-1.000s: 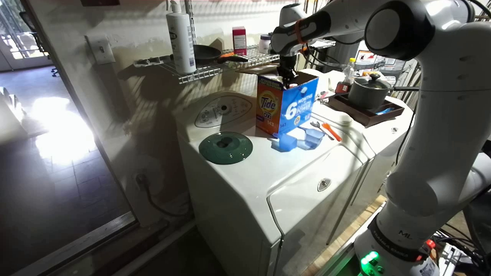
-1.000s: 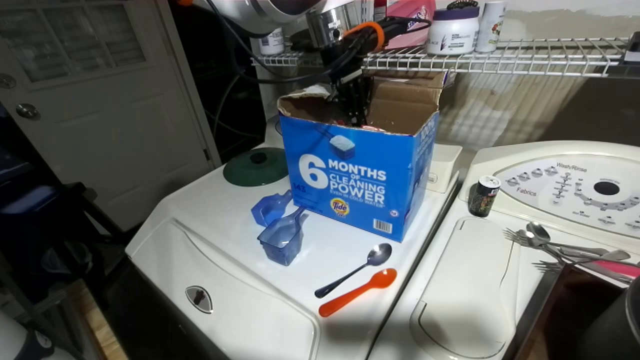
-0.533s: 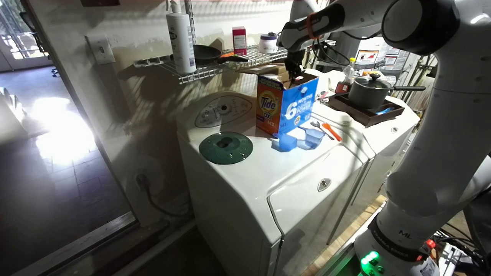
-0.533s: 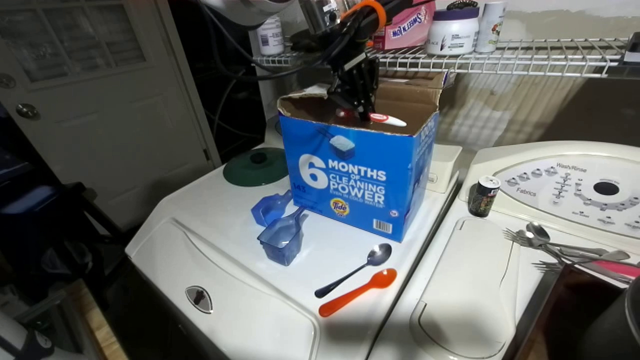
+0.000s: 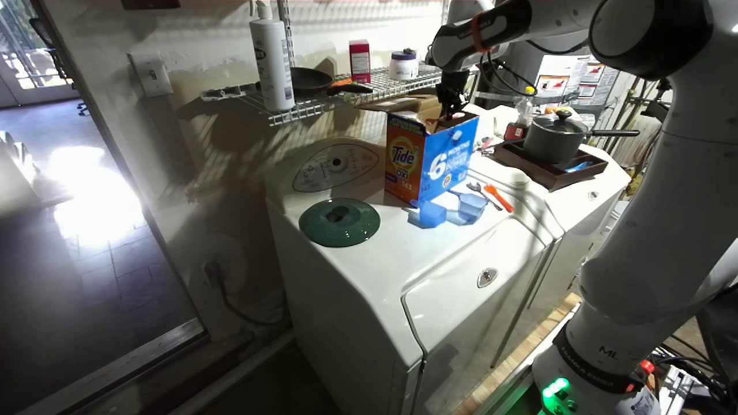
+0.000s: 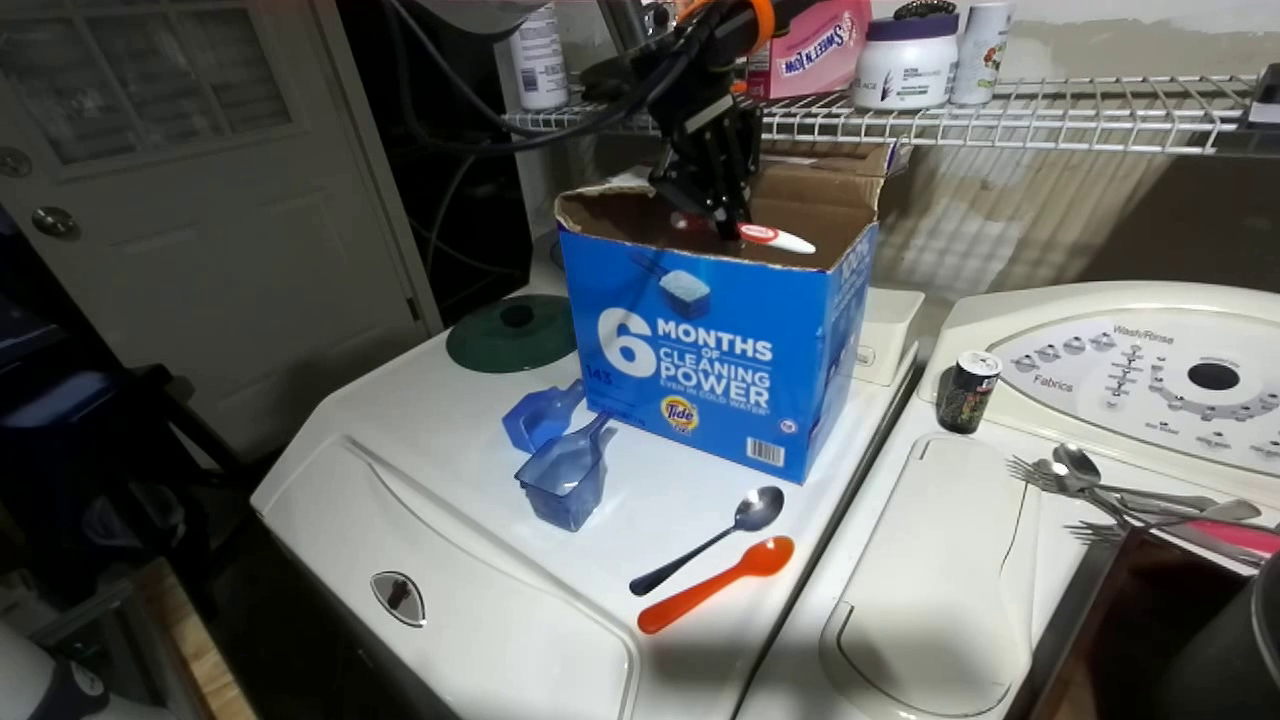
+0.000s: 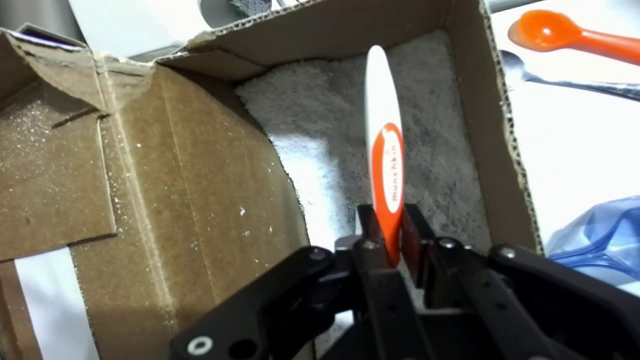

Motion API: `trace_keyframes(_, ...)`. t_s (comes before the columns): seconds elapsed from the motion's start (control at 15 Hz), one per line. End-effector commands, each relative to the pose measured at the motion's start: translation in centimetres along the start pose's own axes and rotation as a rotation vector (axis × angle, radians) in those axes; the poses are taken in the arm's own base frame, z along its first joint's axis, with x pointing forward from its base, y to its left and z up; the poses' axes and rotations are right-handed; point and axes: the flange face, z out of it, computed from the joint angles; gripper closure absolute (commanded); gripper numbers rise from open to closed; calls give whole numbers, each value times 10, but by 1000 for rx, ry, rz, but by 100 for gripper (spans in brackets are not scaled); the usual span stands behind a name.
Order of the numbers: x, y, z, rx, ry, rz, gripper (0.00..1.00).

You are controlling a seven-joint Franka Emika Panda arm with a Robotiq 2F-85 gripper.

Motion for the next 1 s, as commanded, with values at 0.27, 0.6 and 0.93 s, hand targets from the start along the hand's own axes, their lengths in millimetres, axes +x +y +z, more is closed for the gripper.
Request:
trace_keyframes(0.27, -15, -14, -31, 111, 57, -9, 96)
trace_keyframes(0.6, -27, -21, -60, 190, 10, 9, 96)
trace_keyframes(0.93, -26, -36, -62, 339, 27, 1, 96)
